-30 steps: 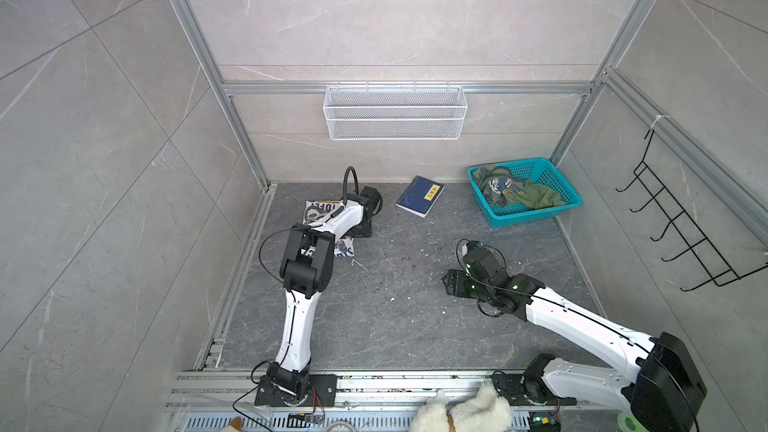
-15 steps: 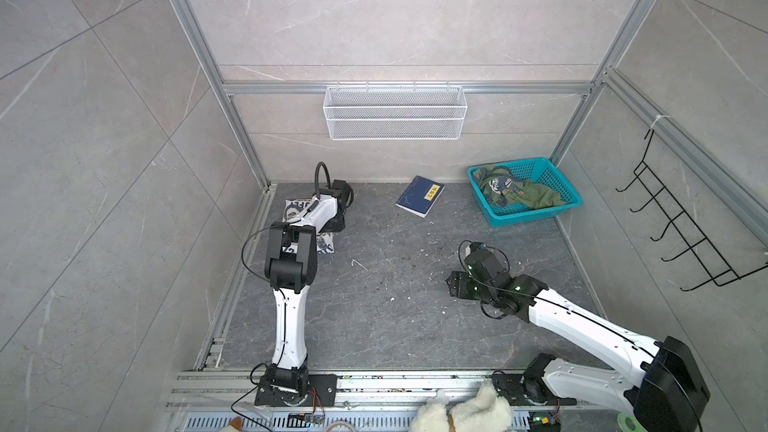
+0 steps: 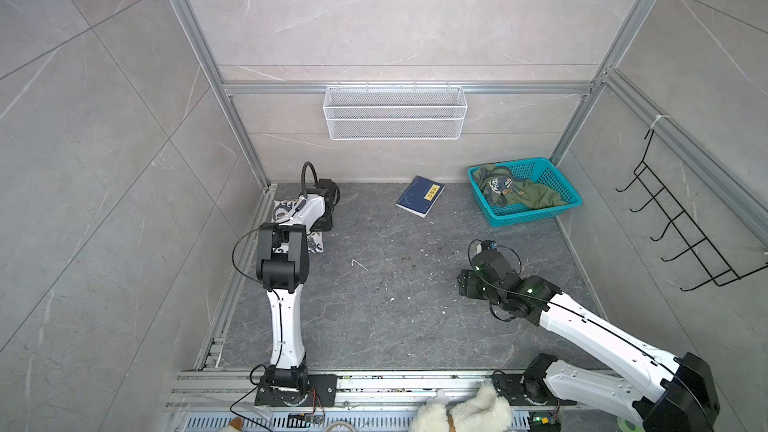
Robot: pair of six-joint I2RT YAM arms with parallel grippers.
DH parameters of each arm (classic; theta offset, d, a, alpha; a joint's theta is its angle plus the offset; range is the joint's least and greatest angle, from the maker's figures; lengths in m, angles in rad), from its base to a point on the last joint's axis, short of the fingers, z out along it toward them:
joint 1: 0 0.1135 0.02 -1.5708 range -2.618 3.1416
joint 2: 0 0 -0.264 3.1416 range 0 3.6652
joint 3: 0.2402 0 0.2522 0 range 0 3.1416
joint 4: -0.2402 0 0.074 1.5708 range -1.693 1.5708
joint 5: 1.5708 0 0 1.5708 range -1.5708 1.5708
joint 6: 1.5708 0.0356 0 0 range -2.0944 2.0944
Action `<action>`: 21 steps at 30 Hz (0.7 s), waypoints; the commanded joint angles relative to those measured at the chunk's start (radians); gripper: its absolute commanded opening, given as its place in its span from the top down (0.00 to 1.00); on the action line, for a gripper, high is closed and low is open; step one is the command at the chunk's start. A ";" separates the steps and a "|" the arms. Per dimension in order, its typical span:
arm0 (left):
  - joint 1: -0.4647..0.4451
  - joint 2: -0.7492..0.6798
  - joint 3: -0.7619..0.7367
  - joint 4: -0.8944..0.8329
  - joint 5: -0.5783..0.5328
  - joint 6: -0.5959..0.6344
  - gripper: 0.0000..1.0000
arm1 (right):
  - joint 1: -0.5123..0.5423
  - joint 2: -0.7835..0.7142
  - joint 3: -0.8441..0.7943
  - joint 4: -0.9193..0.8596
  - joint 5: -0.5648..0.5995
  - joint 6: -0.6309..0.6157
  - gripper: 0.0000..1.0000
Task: Fold and stack the tank tops
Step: 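Move the right gripper to the teal basket while the left arm withdraws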
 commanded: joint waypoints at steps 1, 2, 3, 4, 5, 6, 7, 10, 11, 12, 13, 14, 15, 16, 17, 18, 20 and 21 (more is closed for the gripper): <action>-0.003 -0.176 -0.055 -0.012 0.061 -0.071 0.33 | 0.002 0.012 0.072 -0.033 0.142 -0.004 0.25; -0.012 -0.222 -0.090 -0.001 0.074 -0.084 0.32 | -0.001 0.027 0.088 -0.026 0.175 -0.004 0.25; -0.019 -0.287 -0.139 0.024 0.107 -0.093 0.30 | -0.007 0.049 0.110 -0.022 0.212 -0.006 0.24; -0.026 -0.358 -0.197 0.046 0.138 -0.108 0.28 | -0.013 0.070 0.129 -0.012 0.237 -0.016 0.24; -0.033 -0.433 -0.262 0.084 0.172 -0.123 0.26 | -0.019 0.096 0.148 0.007 0.267 -0.035 0.24; -0.036 -0.511 -0.331 0.120 0.212 -0.139 0.25 | -0.026 0.125 0.169 0.029 0.295 -0.055 0.24; -0.038 -0.585 -0.396 0.150 0.240 -0.156 0.24 | -0.033 0.152 0.186 0.044 0.323 -0.072 0.24; -0.050 -0.819 -0.615 0.291 0.334 -0.173 0.19 | -0.054 0.218 0.227 0.118 0.408 -0.134 0.23; -0.054 -0.882 -0.670 0.328 0.356 -0.174 0.18 | -0.062 0.230 0.233 0.152 0.412 -0.160 0.23; -0.058 -0.945 -0.728 0.356 0.377 -0.175 0.18 | -0.073 0.239 0.233 0.199 0.417 -0.197 0.22; -0.061 -1.000 -0.780 0.378 0.392 -0.177 0.18 | -0.084 0.252 0.230 0.256 0.420 -0.239 0.22; -0.061 -1.046 -0.817 0.392 0.404 -0.180 0.17 | -0.097 0.265 0.239 0.285 0.418 -0.265 0.21; -0.063 -1.097 -0.863 0.410 0.415 -0.195 0.16 | -0.115 0.286 0.265 0.285 0.415 -0.281 0.19; -0.062 -1.150 -0.911 0.445 0.441 -0.207 0.15 | -0.134 0.313 0.296 0.264 0.413 -0.287 0.13; -0.062 -1.185 -0.949 0.473 0.466 -0.214 0.14 | -0.150 0.337 0.319 0.261 0.405 -0.295 0.10; -0.065 -1.222 -0.988 0.501 0.487 -0.225 0.13 | -0.170 0.364 0.347 0.257 0.391 -0.297 0.07; -0.065 -1.275 -1.043 0.541 0.528 -0.230 0.11 | -0.211 0.420 0.395 0.260 0.329 -0.301 0.06; -0.066 -1.298 -1.060 0.549 0.540 -0.228 0.11 | -0.233 0.454 0.426 0.261 0.315 -0.302 0.06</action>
